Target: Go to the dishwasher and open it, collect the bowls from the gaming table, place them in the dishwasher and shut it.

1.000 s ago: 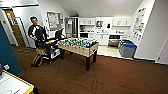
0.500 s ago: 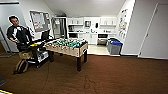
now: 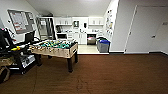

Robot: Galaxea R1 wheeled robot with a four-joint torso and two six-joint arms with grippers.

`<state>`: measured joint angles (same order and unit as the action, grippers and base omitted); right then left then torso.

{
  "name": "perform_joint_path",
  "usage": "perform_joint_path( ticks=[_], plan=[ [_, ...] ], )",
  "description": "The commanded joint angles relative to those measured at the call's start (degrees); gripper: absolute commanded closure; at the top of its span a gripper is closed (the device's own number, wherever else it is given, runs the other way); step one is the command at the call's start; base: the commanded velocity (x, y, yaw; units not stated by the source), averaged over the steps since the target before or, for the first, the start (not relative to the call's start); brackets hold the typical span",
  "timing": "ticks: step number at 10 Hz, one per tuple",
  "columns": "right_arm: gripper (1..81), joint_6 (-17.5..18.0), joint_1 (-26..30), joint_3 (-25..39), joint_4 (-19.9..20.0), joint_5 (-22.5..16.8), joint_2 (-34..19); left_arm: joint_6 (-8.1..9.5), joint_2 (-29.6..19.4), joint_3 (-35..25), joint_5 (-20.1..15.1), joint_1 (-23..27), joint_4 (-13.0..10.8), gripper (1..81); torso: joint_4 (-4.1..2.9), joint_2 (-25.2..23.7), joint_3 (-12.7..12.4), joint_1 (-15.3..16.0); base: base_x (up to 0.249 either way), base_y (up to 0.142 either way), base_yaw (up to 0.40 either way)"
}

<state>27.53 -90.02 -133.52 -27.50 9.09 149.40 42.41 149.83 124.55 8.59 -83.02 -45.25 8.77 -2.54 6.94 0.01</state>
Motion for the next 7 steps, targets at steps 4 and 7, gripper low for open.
perform_joint_path(
  ticks=[4,7],
  plan=[
    [81.1,-0.02,2.25,-0.06,-0.80,-2.24,-1.97,0.22,-0.67,-0.45,-1.21,2.90,-0.10,81.1,0.00,0.00,0.00,0.00,0.000,0.000,-0.315],
    [81.1,-0.10,2.16,-0.06,-0.89,-2.24,-1.97,0.22,-0.41,-0.36,-1.12,2.90,-0.01,81.1,0.00,0.00,0.00,0.02,0.072,-0.104,0.000]
  ],
)
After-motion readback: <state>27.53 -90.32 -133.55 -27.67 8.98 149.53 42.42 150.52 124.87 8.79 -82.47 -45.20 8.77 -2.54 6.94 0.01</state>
